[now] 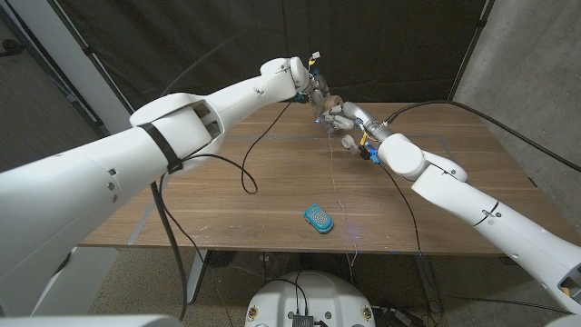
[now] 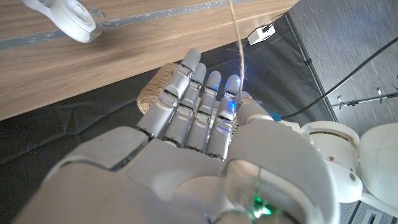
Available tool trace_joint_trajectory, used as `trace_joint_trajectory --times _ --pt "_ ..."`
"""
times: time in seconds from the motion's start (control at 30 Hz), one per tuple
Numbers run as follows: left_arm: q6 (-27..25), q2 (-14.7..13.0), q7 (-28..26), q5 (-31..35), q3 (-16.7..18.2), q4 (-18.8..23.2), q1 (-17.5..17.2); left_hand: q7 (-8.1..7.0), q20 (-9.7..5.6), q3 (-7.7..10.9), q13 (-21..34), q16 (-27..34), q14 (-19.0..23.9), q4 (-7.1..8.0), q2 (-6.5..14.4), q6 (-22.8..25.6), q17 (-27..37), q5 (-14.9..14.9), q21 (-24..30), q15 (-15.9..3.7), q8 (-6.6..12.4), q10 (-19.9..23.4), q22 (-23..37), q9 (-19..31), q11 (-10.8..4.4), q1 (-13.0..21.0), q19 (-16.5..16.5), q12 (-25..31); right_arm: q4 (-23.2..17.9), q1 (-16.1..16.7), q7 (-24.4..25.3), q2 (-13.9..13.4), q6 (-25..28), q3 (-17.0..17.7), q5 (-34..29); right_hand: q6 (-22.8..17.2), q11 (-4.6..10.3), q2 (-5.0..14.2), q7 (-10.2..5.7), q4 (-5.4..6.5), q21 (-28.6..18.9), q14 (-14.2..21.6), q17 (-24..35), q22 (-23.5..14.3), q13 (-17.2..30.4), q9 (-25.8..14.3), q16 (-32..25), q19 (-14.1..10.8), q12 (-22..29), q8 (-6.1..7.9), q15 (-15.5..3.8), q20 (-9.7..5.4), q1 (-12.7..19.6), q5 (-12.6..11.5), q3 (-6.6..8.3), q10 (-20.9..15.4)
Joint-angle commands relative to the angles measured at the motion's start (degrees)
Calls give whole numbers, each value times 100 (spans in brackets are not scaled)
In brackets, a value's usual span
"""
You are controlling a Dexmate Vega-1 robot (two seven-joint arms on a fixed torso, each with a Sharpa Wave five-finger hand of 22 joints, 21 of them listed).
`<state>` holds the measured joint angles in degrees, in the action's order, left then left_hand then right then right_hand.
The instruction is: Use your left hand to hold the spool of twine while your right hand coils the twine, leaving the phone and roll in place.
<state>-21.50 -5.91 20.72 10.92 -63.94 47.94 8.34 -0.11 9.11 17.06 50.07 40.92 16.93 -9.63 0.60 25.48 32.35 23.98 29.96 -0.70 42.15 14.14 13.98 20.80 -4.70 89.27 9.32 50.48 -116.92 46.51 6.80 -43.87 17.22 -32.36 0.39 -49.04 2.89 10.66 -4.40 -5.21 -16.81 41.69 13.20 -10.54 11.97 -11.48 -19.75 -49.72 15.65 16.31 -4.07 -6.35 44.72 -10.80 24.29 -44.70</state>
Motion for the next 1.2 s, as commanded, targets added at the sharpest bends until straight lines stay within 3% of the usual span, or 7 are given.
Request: trace_joint_trajectory --times 0.03,0.5,1.2 --pt "74 63 9 9 -29 -168 29 516 30 -6 99 1328 327 37 642 549 439 29 44 139 122 700 18 258 551 -398 -19 34 -175 93 -22 -83 -84 104 43 -51 41 -17 12 8 -20 66 20 -18 14 -13 -31 -35 -46 -26 -732 -194 56 21 27 -50" --pt "52 -6 24 9 -13 -69 -8 518 24 -21 99 1352 325 37 634 590 404 45 70 129 124 707 16 262 543 -396 -25 34 -337 177 -103 -171 -216 233 160 -119 32 -24 23 5 -49 133 36 -21 17 -16 -39 -87 -56 -36 -703 -182 62 26 41 -130" --pt "347 61 90 -4 -32 -321 0 489 3 -31 98 1400 310 38 646 606 381 72 115 112 114 707 10 271 520 -383 -24 29 -491 448 -88 -306 -739 603 420 -207 28 -32 36 -2 -86 233 76 -28 22 -22 -72 -142 -73 -50 -708 -177 64 38 36 -230"
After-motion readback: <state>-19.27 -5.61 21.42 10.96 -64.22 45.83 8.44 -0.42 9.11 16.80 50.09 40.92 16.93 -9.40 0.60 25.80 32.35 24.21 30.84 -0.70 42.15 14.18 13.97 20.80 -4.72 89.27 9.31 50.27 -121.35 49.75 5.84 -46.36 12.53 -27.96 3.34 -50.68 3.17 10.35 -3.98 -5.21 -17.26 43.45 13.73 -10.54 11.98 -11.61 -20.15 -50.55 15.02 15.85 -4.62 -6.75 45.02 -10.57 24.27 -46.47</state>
